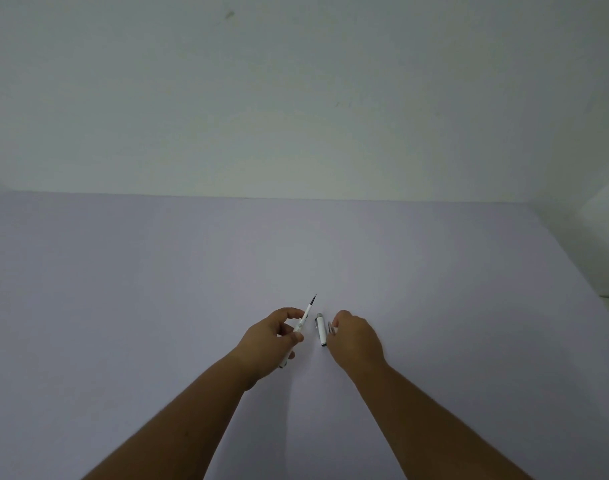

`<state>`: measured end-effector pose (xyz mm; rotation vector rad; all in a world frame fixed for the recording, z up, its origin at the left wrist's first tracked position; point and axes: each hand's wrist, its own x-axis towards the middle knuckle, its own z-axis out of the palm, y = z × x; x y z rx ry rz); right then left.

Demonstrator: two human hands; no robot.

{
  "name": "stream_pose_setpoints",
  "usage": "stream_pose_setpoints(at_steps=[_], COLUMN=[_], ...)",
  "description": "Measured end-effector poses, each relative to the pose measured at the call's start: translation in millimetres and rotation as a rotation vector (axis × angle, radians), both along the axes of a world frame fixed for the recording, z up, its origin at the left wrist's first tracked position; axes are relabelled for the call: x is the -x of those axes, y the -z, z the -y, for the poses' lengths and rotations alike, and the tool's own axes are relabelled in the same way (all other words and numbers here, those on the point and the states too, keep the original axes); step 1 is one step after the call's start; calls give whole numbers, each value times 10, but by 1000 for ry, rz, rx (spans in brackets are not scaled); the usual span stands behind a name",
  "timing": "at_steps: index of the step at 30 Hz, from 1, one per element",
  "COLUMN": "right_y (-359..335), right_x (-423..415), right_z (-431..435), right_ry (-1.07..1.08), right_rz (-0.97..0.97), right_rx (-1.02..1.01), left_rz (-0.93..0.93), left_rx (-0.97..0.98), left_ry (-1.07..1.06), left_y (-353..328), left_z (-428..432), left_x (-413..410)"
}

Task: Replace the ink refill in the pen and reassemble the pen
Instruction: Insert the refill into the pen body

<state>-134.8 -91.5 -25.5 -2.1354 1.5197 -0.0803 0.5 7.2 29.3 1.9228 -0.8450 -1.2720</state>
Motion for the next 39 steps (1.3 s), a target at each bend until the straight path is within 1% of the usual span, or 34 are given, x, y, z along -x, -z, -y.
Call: stream_pose_setpoints(at_steps=[4,11,13,14,16,19,20,22,25,30,39], right_y=[4,8,-25,-58,-169,-403,-483,-610,-724,-782,-848], right_x=[-2,2,-4,-8,-24,-52,-53,-48,-18,35,108], right_z=[3,-9,-6,8,49,119,135,154,146,80,-14], right_ry=[26,-10,34,86,217,404,437,453,440,376,267], right_rz=[-4,-48,-8,53,259,694,805,921,937,906,871], right_rx=[-21,-20,-33,-48,-101,-317,-393,-476,-497,-492,-493], left_rz=[15,17,14,10,5,11,16,30,41,46,38], left_rx=[-5,-4,-1,1,1,-17,-23,-31,-25,-1,46], left_ry=[10,17,18,18,22,38,46,65,78,92,64], left_y=[8,17,19,18,9,-24,-38,-73,-126,-203,-325], left_z=[8,-5,-10,-13,-20,-7,6,27,45,46,15], left_x=[-9,-13,-14,-17,-23,-14,-5,18,50,103,195])
